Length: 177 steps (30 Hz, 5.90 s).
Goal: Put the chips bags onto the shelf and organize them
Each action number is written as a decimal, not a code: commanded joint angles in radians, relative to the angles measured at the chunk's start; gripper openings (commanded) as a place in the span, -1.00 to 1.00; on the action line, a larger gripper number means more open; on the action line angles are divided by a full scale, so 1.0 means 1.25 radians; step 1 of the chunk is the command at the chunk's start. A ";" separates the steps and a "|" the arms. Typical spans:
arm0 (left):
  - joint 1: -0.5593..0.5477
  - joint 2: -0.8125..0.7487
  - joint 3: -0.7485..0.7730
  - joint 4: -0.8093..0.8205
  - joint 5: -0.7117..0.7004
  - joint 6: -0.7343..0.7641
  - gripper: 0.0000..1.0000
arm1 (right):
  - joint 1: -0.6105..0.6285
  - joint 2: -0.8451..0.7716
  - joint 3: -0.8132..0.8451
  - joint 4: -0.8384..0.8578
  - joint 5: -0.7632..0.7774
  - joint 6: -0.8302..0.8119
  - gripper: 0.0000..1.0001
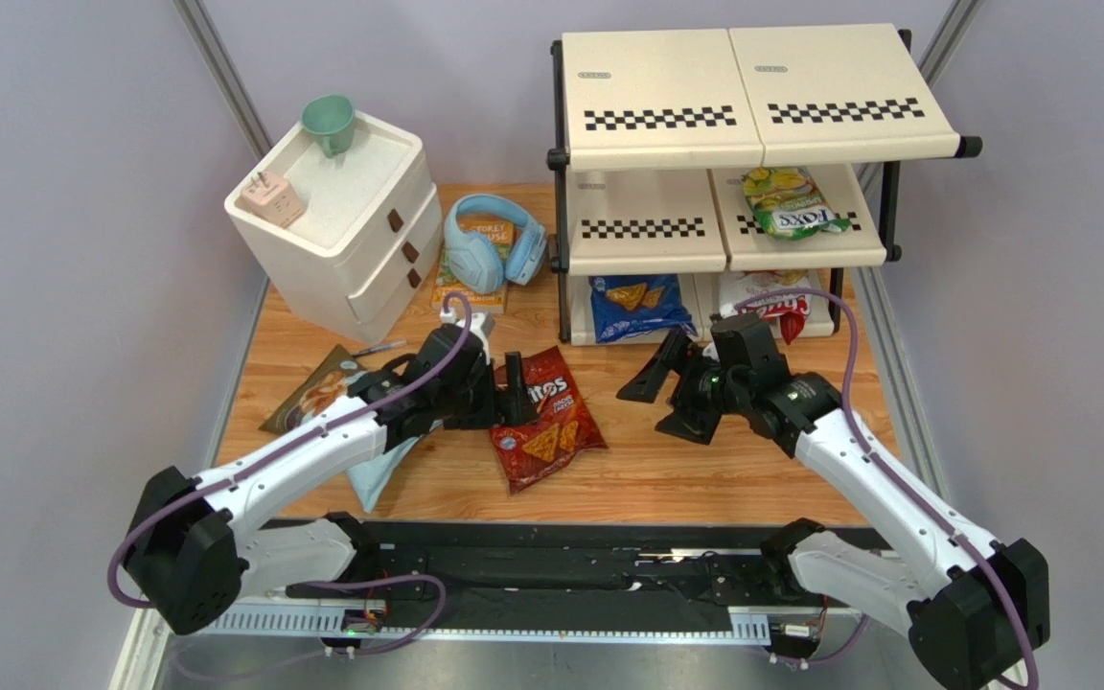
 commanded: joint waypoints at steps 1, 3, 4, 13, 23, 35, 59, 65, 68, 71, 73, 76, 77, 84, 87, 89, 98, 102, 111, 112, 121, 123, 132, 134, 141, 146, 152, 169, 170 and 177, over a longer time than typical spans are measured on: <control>0.032 0.031 -0.095 0.051 0.057 -0.046 0.95 | 0.002 0.011 -0.007 0.002 -0.053 -0.036 0.80; 0.041 0.035 -0.125 0.085 0.071 -0.059 0.95 | 0.001 -0.011 -0.026 0.007 -0.060 -0.028 0.81; 0.043 0.036 -0.137 0.101 0.081 -0.072 0.95 | 0.002 -0.024 -0.035 0.012 -0.067 -0.010 0.82; 0.084 0.069 -0.256 0.274 0.163 -0.138 0.95 | 0.002 -0.149 -0.195 0.148 -0.124 0.111 0.83; 0.084 0.185 -0.293 0.438 0.181 -0.155 0.93 | 0.007 -0.180 -0.301 0.289 -0.140 0.211 0.84; 0.084 0.365 -0.293 0.612 0.277 -0.194 -0.30 | 0.071 -0.163 -0.348 0.388 0.009 0.206 0.84; 0.075 0.188 -0.186 0.338 0.275 -0.151 -1.00 | 0.294 0.319 -0.172 0.574 0.195 0.188 0.86; 0.075 0.191 -0.182 0.332 0.280 -0.149 -1.00 | 0.326 0.388 -0.149 0.559 0.208 0.207 0.85; 0.074 0.196 -0.185 0.331 0.281 -0.151 -1.00 | 0.334 0.422 -0.126 0.539 0.225 0.202 0.84; 0.067 0.198 -0.192 0.334 0.283 -0.156 -1.00 | 0.343 0.450 -0.110 0.532 0.240 0.212 0.84; 0.063 0.198 -0.200 0.338 0.282 -0.158 -1.00 | 0.347 0.463 -0.111 0.540 0.243 0.222 0.85; 0.050 0.198 -0.208 0.343 0.275 -0.161 -1.00 | 0.347 0.480 -0.107 0.539 0.243 0.222 0.86; 0.046 0.200 -0.208 0.345 0.273 -0.161 -1.00 | 0.346 0.487 -0.104 0.541 0.243 0.219 0.87; 0.043 0.209 -0.192 0.334 0.266 -0.155 -1.00 | 0.347 0.503 -0.089 0.532 0.243 0.207 0.18; 0.043 0.211 -0.189 0.333 0.265 -0.160 -1.00 | 0.346 0.475 -0.105 0.515 0.279 0.202 -0.12; 0.045 0.208 -0.185 0.332 0.267 -0.160 -1.00 | 0.342 0.465 -0.112 0.515 0.286 0.197 -0.14; 0.045 0.198 -0.185 0.350 0.297 -0.144 -1.00 | 0.336 0.520 -0.139 0.641 0.256 0.195 0.68; 0.042 0.202 -0.187 0.351 0.315 -0.138 -1.00 | 0.334 0.561 -0.129 0.690 0.231 0.203 0.68; 0.034 0.181 -0.190 0.345 0.334 -0.128 -1.00 | 0.334 0.640 -0.121 0.780 0.210 0.238 0.26; 0.034 0.179 -0.190 0.338 0.330 -0.128 -1.00 | 0.334 0.639 -0.122 0.781 0.211 0.234 0.19; 0.040 0.141 -0.169 0.233 0.292 -0.094 -0.99 | 0.327 0.573 -0.166 0.763 0.192 0.215 -0.77; 0.047 0.104 -0.154 0.193 0.270 -0.084 -0.73 | 0.329 0.541 -0.175 0.737 0.187 0.197 -0.84; 0.081 -0.089 -0.050 -0.081 0.071 -0.009 0.38 | 0.305 0.208 -0.263 0.526 0.237 0.131 -1.00; 0.093 -0.114 -0.057 -0.076 0.076 -0.029 0.38 | 0.285 0.104 -0.271 0.470 0.240 0.121 -1.00; 0.097 -0.080 -0.066 -0.062 0.079 -0.048 0.38 | 0.236 -0.088 -0.141 0.236 0.237 -0.003 -1.00; 0.097 -0.089 -0.077 -0.015 0.091 -0.070 0.36 | 0.186 -0.137 -0.024 0.155 0.216 -0.026 -1.00; 0.099 -0.096 -0.093 0.015 0.097 -0.084 0.35 | 0.137 -0.123 0.172 0.062 0.311 -0.108 -1.00; 0.097 -0.061 -0.094 -0.007 0.116 -0.071 0.33 | -0.046 0.057 0.276 0.412 0.238 0.033 -1.00; 0.099 -0.062 -0.093 -0.011 0.111 -0.066 0.33 | -0.046 0.073 0.279 0.418 0.243 0.035 -1.00; 0.097 -0.067 -0.106 -0.024 0.098 -0.056 0.33 | -0.046 0.122 0.304 0.486 0.278 0.057 -1.00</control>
